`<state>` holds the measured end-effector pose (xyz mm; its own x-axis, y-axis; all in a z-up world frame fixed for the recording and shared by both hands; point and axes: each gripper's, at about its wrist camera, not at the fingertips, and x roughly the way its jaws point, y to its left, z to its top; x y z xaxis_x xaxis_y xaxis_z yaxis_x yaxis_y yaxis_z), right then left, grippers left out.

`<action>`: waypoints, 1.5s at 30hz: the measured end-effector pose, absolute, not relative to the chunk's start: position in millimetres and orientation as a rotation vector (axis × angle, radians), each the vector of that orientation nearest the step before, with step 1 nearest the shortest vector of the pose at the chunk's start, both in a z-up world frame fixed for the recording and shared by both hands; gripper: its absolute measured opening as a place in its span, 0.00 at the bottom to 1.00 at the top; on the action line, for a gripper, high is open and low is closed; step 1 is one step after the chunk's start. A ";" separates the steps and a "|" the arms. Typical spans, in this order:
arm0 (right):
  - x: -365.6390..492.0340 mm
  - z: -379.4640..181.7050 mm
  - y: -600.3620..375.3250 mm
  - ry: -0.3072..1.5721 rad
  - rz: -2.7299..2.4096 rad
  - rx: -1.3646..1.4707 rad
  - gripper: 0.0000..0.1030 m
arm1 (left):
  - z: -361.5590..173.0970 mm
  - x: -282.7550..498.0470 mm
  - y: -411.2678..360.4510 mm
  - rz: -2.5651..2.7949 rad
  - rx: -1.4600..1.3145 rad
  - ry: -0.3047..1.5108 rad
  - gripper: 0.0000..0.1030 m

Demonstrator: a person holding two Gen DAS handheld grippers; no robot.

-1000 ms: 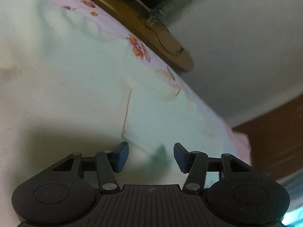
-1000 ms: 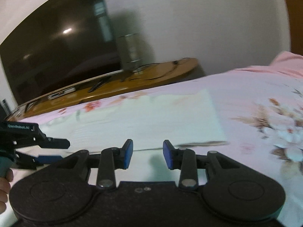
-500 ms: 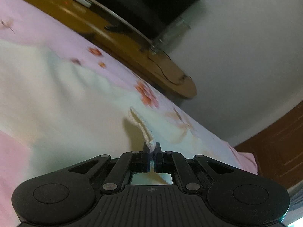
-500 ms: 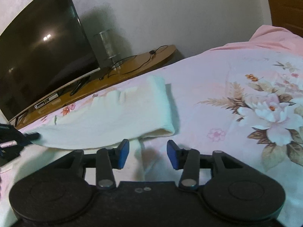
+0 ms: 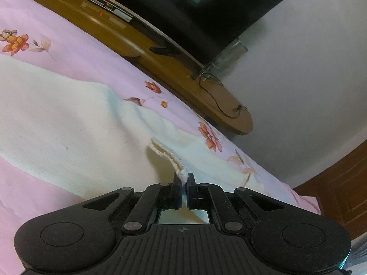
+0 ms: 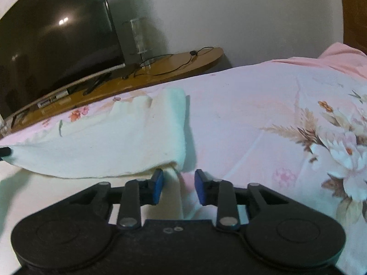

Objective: Fold small clothes

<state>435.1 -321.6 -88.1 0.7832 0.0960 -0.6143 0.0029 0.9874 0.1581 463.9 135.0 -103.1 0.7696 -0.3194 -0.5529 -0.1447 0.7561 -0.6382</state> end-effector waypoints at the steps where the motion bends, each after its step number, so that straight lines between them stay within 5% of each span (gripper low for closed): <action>1: 438.3 -88.1 -321.3 0.674 0.057 0.149 0.28 | -103.4 464.1 137.4 -0.098 -0.724 0.700 0.03; 6: 443.6 -88.3 -321.0 0.674 0.077 0.129 0.28 | -111.5 467.6 145.7 -0.068 -0.713 0.711 0.03; 8: 442.9 -88.7 -321.2 0.665 0.088 0.130 0.23 | -117.1 468.7 144.0 -0.063 -0.695 0.736 0.03; 10: 439.9 -90.6 -320.7 0.647 0.114 0.129 0.07 | -122.2 470.6 141.7 -0.047 -0.676 0.754 0.03; 12: 438.3 -89.9 -320.2 0.638 0.107 0.120 0.06 | -121.5 465.3 142.5 -0.049 -0.687 0.727 0.03; 29: 440.1 -98.2 -326.0 0.640 0.116 0.105 0.07 | -134.2 461.3 132.0 0.008 -0.560 0.736 0.03; 32: 432.5 -92.0 -341.2 0.636 0.150 0.178 0.20 | -132.2 460.7 133.3 0.004 -0.547 0.743 0.03; 35: 419.4 -78.6 -350.8 0.541 0.171 0.220 0.13 | -131.9 460.2 131.8 0.001 -0.525 0.737 0.03; 39: 446.4 -77.3 -337.2 0.568 0.175 0.192 0.22 | -131.1 459.9 128.4 0.013 -0.512 0.729 0.03; 41: 462.8 -90.2 -327.5 0.644 0.170 0.133 0.14 | -131.1 459.6 128.0 0.013 -0.512 0.726 0.03; 45: 463.2 -98.2 -327.4 0.655 0.176 0.082 0.14 | -133.1 457.4 130.8 -0.002 -0.523 0.711 0.04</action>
